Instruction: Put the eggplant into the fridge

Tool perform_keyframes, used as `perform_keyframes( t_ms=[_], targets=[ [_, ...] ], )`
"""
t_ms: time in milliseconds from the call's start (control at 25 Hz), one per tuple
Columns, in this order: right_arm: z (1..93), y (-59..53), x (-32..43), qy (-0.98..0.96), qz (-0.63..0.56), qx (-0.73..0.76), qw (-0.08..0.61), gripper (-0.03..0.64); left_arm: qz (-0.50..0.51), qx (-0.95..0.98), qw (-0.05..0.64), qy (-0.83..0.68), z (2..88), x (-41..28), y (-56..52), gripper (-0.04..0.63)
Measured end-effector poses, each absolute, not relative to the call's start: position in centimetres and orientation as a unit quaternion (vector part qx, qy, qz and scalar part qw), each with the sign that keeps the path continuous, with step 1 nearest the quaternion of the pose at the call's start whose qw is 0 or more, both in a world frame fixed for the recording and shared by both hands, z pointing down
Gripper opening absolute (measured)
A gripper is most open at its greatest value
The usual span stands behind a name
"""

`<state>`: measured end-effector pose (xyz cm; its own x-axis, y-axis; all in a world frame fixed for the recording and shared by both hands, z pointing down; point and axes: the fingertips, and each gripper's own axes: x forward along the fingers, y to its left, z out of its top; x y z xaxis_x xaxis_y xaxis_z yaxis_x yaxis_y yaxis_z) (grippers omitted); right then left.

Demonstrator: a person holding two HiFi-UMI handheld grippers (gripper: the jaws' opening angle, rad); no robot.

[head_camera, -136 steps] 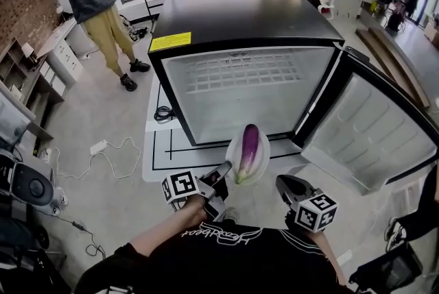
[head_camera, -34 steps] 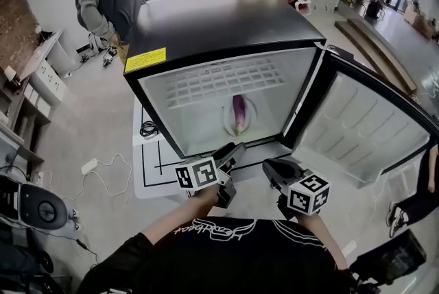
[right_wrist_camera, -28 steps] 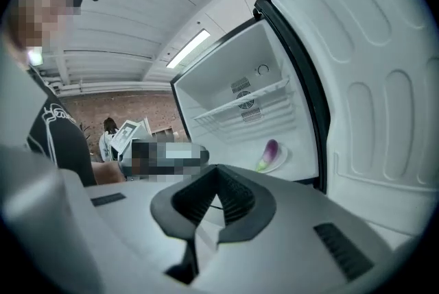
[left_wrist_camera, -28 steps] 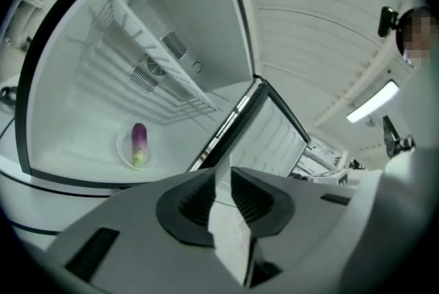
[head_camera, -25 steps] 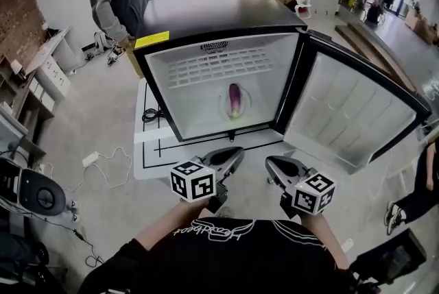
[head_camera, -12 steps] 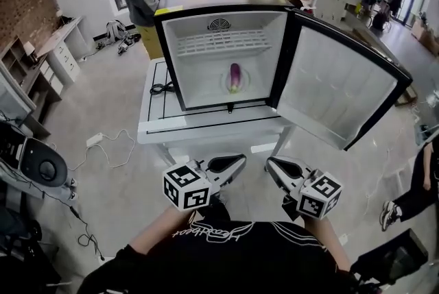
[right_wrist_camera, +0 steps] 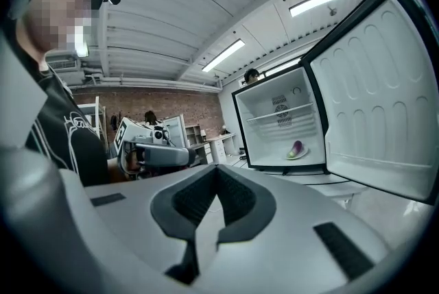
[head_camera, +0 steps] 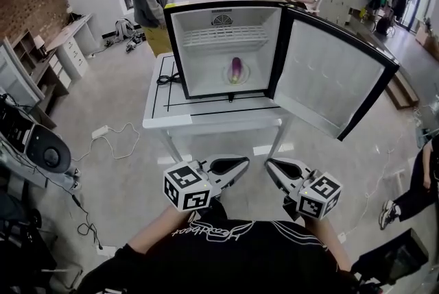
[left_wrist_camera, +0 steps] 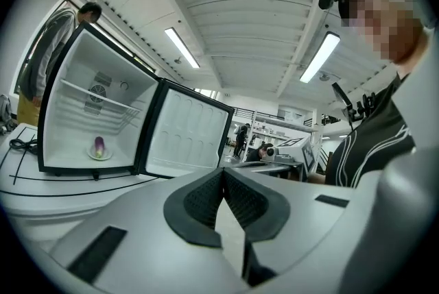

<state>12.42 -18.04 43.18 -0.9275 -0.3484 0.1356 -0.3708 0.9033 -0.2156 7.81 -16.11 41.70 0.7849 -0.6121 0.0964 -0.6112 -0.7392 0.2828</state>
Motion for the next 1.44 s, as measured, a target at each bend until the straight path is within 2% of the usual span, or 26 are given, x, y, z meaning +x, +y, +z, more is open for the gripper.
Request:
perform_keyframes(
  t_ms=[1440],
  targets=[
    [44.8, -14.2, 14.6, -0.974, 0.116, 0.185, 0.053, 0.006, -0.012, 0.928, 0.171, -0.33, 41.9, 10.0, -12.4, 0.009]
  ],
)
